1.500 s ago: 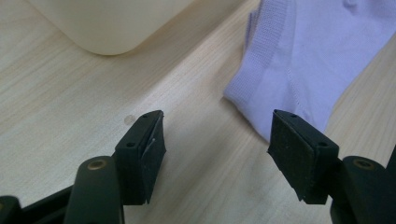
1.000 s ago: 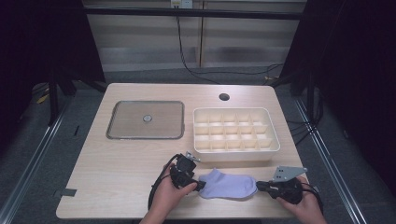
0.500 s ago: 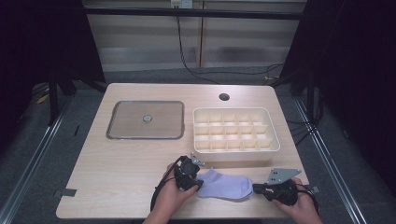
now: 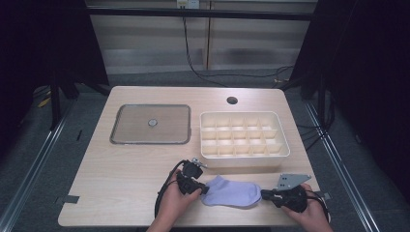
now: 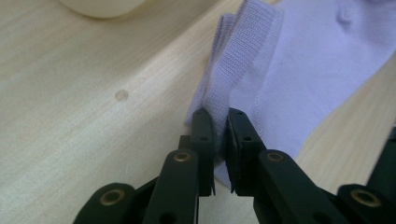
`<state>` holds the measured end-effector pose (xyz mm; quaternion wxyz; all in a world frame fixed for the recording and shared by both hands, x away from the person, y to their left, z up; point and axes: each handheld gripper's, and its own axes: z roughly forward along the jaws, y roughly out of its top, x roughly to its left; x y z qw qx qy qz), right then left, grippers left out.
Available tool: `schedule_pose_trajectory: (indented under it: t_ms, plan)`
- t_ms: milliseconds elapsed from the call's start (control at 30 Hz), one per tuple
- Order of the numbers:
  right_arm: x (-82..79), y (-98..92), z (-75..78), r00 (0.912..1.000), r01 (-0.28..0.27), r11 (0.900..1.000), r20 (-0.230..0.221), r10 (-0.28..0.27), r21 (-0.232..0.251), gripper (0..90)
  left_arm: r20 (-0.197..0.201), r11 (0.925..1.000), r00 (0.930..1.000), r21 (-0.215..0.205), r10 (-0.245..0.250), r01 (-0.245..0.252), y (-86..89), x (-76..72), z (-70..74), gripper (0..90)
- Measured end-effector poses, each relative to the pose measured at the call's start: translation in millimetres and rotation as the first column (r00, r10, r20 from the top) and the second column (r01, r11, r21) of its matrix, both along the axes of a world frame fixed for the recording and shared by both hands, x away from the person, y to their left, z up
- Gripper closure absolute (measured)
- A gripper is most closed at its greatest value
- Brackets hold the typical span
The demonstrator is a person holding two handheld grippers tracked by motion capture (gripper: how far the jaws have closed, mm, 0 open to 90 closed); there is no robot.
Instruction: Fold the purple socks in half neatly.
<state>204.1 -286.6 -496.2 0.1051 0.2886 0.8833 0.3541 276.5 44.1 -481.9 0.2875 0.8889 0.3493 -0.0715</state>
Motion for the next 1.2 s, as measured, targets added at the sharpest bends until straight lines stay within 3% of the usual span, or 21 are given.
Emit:
schedule_pose_trajectory:
  t_ms: [300, 733, 1000, 1200]
  plan:
    - [2.5, 7.9, 0.2, 0.9998, -0.015, 1.000, -0.012, 0.015, 0.005, 85.4, -0.054, 0.9979, 0.9985, -0.063, 0.007, -0.010, 14.9, 5.1, 8.9, 82.9]
    - [5.7, 13.2, 1.2, 0.9992, -0.039, 0.999, -0.009, 0.039, 0.004, 85.0, -0.072, 0.9958, 0.9974, -0.090, 0.005, -0.012, 23.1, 7.4, 24.9, 83.3]
    - [9.4, 4.3, 5.9, 0.9997, -0.020, 0.998, -0.012, 0.020, 0.056, 88.2, -0.075, 0.9944, 0.9971, -0.103, 0.014, -0.022, 26.3, 8.9, 27.9, 83.4]
    - [13.5, 12.3, 5.7, 0.9995, -0.020, 0.999, -0.025, 0.021, 0.043, 90.0, -0.077, 0.9930, 0.9969, -0.115, 0.017, -0.026, 26.6, 9.0, 30.8, 83.4]
